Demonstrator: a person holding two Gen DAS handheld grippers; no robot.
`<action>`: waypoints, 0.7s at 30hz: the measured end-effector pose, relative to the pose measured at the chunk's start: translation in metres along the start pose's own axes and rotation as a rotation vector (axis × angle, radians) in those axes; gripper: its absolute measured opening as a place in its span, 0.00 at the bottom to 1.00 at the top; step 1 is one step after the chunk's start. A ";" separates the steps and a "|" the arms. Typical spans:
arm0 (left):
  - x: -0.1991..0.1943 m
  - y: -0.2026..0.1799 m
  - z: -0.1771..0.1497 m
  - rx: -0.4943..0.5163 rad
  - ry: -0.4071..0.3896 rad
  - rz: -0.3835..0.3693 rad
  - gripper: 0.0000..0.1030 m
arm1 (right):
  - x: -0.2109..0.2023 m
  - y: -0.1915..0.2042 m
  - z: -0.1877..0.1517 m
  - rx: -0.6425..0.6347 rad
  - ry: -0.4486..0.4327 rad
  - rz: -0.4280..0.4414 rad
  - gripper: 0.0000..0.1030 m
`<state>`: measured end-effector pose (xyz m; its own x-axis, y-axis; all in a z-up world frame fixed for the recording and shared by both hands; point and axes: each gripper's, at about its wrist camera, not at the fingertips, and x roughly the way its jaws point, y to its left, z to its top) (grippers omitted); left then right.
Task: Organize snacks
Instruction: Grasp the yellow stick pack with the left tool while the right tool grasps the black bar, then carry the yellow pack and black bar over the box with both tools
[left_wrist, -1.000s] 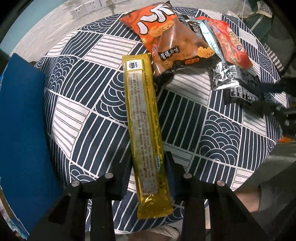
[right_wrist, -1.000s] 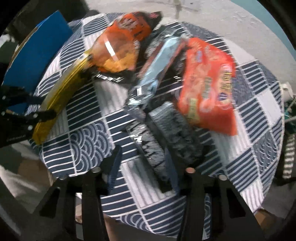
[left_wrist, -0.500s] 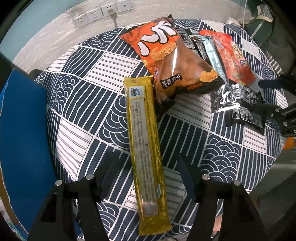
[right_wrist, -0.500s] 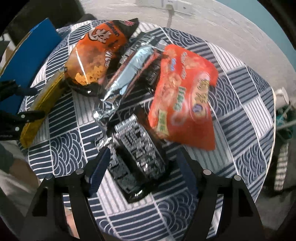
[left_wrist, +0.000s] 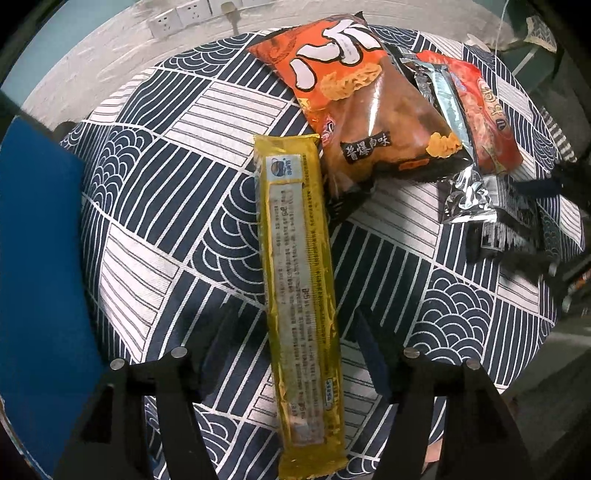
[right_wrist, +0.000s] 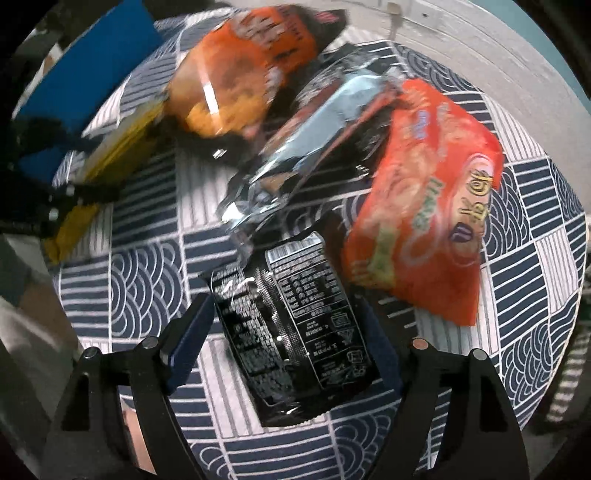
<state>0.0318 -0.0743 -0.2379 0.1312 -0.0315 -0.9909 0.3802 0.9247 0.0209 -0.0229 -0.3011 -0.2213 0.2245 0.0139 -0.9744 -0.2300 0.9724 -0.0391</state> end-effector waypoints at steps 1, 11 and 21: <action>0.000 -0.004 -0.001 0.004 0.001 0.002 0.65 | 0.003 0.006 0.000 -0.014 0.008 -0.020 0.77; 0.011 -0.029 -0.001 0.059 -0.016 0.042 0.49 | 0.019 0.022 0.012 0.033 0.022 -0.034 0.64; -0.003 -0.018 -0.016 0.039 -0.025 0.032 0.28 | 0.000 0.054 0.013 0.057 0.030 0.009 0.61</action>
<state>0.0105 -0.0846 -0.2372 0.1661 -0.0123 -0.9860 0.4110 0.9098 0.0578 -0.0234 -0.2455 -0.2209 0.1943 0.0167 -0.9808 -0.1775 0.9840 -0.0184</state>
